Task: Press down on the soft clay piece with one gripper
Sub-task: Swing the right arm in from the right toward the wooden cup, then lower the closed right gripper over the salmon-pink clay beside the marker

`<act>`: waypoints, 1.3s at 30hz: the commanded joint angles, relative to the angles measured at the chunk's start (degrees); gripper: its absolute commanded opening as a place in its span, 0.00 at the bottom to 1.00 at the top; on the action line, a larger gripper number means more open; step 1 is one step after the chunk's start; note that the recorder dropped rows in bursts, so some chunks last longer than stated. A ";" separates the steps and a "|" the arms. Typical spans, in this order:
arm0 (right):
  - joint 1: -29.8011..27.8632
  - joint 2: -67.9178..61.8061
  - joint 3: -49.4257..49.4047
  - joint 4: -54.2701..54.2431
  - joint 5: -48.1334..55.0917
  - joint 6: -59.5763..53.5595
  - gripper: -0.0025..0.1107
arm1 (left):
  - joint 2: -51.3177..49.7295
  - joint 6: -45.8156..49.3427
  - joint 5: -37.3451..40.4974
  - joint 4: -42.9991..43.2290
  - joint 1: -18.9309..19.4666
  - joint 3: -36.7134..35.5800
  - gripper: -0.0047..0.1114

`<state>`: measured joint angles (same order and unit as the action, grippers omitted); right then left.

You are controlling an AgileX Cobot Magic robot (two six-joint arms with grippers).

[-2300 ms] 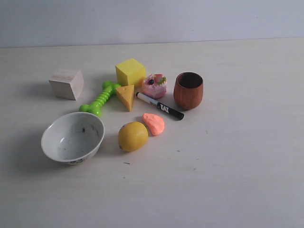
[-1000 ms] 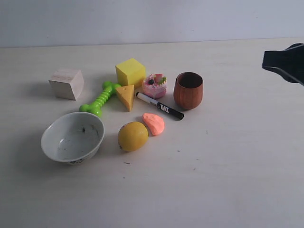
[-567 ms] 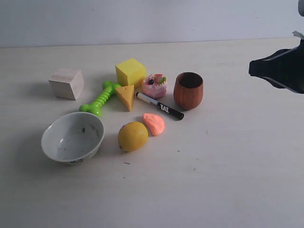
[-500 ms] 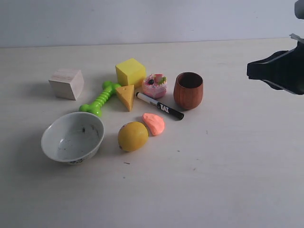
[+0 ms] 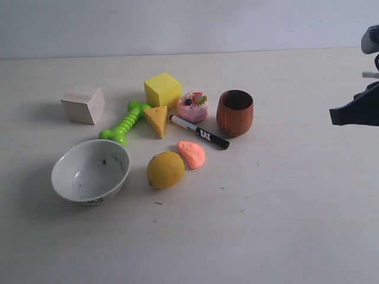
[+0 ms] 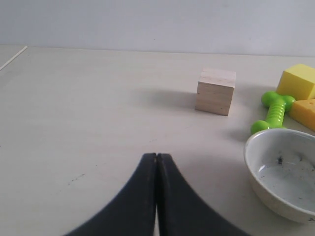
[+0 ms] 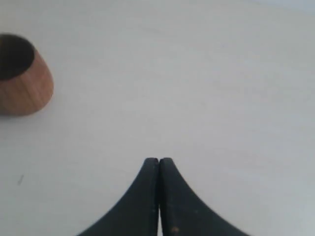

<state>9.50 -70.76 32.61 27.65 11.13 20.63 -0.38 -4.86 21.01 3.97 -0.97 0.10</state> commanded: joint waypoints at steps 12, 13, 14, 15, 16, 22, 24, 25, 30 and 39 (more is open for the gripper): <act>20.93 -19.43 32.64 -28.54 31.28 -8.45 0.02 | 0.38 0.23 -0.52 -0.13 -0.30 -0.10 0.04; 21.81 -20.44 33.71 -28.78 31.84 -8.45 0.02 | 0.38 0.23 -0.52 -0.13 -0.30 -0.10 0.04; 22.50 -21.13 34.63 -28.78 32.58 -8.05 0.02 | 0.38 0.23 -0.52 -0.13 -0.30 -0.10 0.04; 23.06 -21.77 35.33 -28.67 33.33 -6.85 0.02 | 0.38 0.23 -0.52 -0.13 -0.30 -0.10 0.04; 23.20 -22.15 35.65 -28.75 33.34 -5.67 0.02 | 0.38 0.23 -0.52 -0.13 -0.30 -0.10 0.04; 23.20 -22.60 35.77 -43.49 36.10 -9.51 0.02 | 0.38 0.23 -0.52 -0.13 -0.30 -0.10 0.04; 23.86 -22.96 35.77 -44.80 36.45 -17.33 0.02 | 0.38 0.23 -0.52 -0.13 -0.30 -0.10 0.04; 23.86 -23.06 35.77 -46.24 35.55 -17.18 0.02 | 0.38 0.23 -0.52 -0.13 -0.30 -0.10 0.04; 23.86 -23.19 35.77 -52.42 31.67 -12.64 0.02 | 0.38 0.23 -0.52 -0.13 -0.30 -0.10 0.04; 23.86 -23.19 35.77 -54.39 29.84 -12.50 0.02 | 0.38 0.23 -0.52 -0.13 -0.30 -0.10 0.04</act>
<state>33.24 -93.92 67.97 -25.57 42.34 8.16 -0.38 -4.86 21.01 3.97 -0.97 0.10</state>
